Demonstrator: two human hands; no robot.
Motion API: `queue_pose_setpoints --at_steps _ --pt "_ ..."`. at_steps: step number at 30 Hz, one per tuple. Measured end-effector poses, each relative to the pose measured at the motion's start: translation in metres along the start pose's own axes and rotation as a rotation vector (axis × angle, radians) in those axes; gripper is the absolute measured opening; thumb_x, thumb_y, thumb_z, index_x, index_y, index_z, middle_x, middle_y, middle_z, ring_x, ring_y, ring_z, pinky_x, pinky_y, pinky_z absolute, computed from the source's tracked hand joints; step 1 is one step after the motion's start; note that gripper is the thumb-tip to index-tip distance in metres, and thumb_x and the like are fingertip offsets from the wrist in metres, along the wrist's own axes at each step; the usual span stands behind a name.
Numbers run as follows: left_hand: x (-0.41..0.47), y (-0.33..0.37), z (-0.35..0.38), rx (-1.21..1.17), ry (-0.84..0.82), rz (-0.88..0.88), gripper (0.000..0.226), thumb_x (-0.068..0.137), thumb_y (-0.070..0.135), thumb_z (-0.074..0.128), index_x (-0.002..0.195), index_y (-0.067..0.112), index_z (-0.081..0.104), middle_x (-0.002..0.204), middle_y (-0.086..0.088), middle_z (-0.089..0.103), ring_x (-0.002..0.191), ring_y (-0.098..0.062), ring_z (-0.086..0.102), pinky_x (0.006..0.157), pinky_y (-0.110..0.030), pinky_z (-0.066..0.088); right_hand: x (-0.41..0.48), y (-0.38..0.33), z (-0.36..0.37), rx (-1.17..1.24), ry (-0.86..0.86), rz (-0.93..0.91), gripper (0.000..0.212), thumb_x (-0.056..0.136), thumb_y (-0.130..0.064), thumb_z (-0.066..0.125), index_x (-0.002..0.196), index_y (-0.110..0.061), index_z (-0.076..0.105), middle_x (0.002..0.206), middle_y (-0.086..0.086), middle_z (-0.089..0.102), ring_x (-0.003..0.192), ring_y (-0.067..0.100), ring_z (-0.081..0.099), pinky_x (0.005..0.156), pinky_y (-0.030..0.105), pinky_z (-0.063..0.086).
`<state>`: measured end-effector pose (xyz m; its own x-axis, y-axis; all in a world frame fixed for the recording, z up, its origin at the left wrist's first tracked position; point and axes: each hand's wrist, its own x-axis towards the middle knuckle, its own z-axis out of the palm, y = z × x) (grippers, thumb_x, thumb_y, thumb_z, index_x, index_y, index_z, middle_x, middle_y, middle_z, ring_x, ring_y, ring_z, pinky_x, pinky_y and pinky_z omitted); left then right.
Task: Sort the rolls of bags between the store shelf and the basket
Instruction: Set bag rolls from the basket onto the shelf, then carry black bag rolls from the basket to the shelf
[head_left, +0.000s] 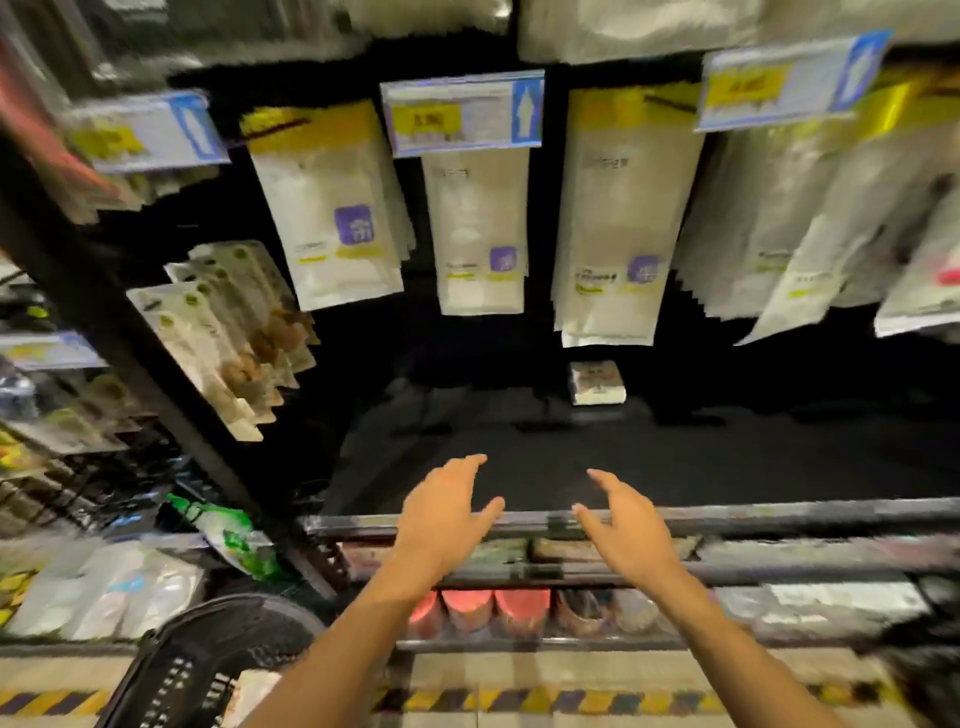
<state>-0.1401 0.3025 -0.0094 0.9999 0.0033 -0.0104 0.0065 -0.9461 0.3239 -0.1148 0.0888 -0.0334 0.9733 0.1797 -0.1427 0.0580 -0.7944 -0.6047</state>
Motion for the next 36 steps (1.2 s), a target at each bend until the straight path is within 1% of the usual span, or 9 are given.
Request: queue_pose_setpoints --at_steps 9,12,14,17,19,23,28,30,36 --pt "0.122 0.059 0.089 0.015 0.021 0.009 0.058 0.094 0.05 0.042 0.145 0.024 0.031 0.145 0.007 0.039 0.133 -0.013 0.037 0.107 -0.027 0.031 0.129 0.1 -0.048 -0.042 -0.019 0.096 0.057 0.095 -0.041 0.051 0.143 -0.016 0.034 0.137 0.006 0.051 0.121 0.024 0.051 0.095 0.035 0.045" --pt "0.144 0.055 0.134 0.043 0.033 0.008 0.053 0.084 0.051 0.044 0.119 0.015 0.062 0.117 0.0 0.064 0.105 -0.02 0.063 0.091 -0.03 0.05 0.179 0.121 -0.042 -0.021 0.015 0.139 0.058 0.093 -0.044 0.053 0.14 -0.013 0.039 0.123 0.009 0.06 0.111 0.026 0.057 0.087 0.035 0.046" --pt "0.16 0.045 0.164 0.044 0.026 -0.005 0.051 0.079 0.051 0.05 0.108 0.013 0.068 0.106 -0.003 0.069 0.095 -0.024 0.067 0.085 -0.034 0.054 0.212 0.133 -0.032 -0.01 0.041 0.145 0.061 0.091 -0.047 0.054 0.138 -0.01 0.041 0.119 0.009 0.062 0.108 0.027 0.059 0.086 0.036 0.047" --pt "0.177 0.035 0.194 0.063 -0.009 -0.043 0.053 0.086 0.049 0.057 0.129 0.018 0.055 0.131 0.0 0.057 0.121 -0.022 0.053 0.105 -0.035 0.04 0.259 0.146 -0.012 0.028 0.08 0.162 0.058 0.089 -0.05 0.056 0.126 -0.006 0.048 0.11 0.01 0.061 0.102 0.029 0.059 0.079 0.038 0.048" --pt "0.184 0.025 0.209 0.085 0.034 -0.065 0.056 0.086 0.052 0.056 0.131 0.019 0.053 0.133 -0.001 0.055 0.123 -0.022 0.051 0.107 -0.037 0.036 0.286 0.151 0.001 0.053 0.12 0.181 0.061 0.086 -0.054 0.057 0.122 -0.005 0.049 0.109 0.01 0.06 0.102 0.03 0.059 0.077 0.039 0.049" --pt "0.197 0.01 0.229 0.112 0.06 -0.092 0.063 0.083 0.059 0.047 0.13 0.018 0.054 0.133 -0.005 0.056 0.122 -0.026 0.053 0.106 -0.042 0.038 0.332 0.161 0.025 0.075 0.184 0.261 0.082 0.083 -0.063 0.055 0.133 0.0 0.04 0.128 0.015 0.051 0.118 0.034 0.049 0.092 0.046 0.047" --pt "0.202 0.005 0.24 0.116 -0.02 -0.068 0.068 0.088 0.059 0.043 0.147 0.026 0.029 0.156 0.003 0.023 0.145 -0.019 0.015 0.118 -0.038 0.018 0.362 0.168 0.049 -0.009 0.236 0.348 0.094 0.078 -0.075 0.048 0.134 0.0 0.042 0.139 0.019 0.043 0.132 0.036 0.034 0.11 0.047 0.027" --pt "0.202 0.004 0.242 0.103 -0.028 -0.079 0.068 0.089 0.061 0.04 0.147 0.027 0.029 0.156 0.004 0.022 0.145 -0.018 0.012 0.118 -0.038 0.018 0.367 0.17 0.054 0.017 0.273 0.346 0.094 0.074 -0.077 0.05 0.132 -0.002 0.046 0.138 0.017 0.045 0.133 0.035 0.034 0.111 0.048 0.025" --pt "0.201 0.006 0.238 0.101 -0.042 -0.09 0.068 0.089 0.061 0.037 0.148 0.028 0.024 0.157 0.006 0.018 0.146 -0.016 0.009 0.119 -0.037 0.015 0.371 0.17 0.058 0.307 0.371 0.39 0.078 0.057 -0.071 0.071 0.111 -0.015 0.059 0.116 0.009 0.06 0.109 0.031 0.055 0.092 0.044 0.05"
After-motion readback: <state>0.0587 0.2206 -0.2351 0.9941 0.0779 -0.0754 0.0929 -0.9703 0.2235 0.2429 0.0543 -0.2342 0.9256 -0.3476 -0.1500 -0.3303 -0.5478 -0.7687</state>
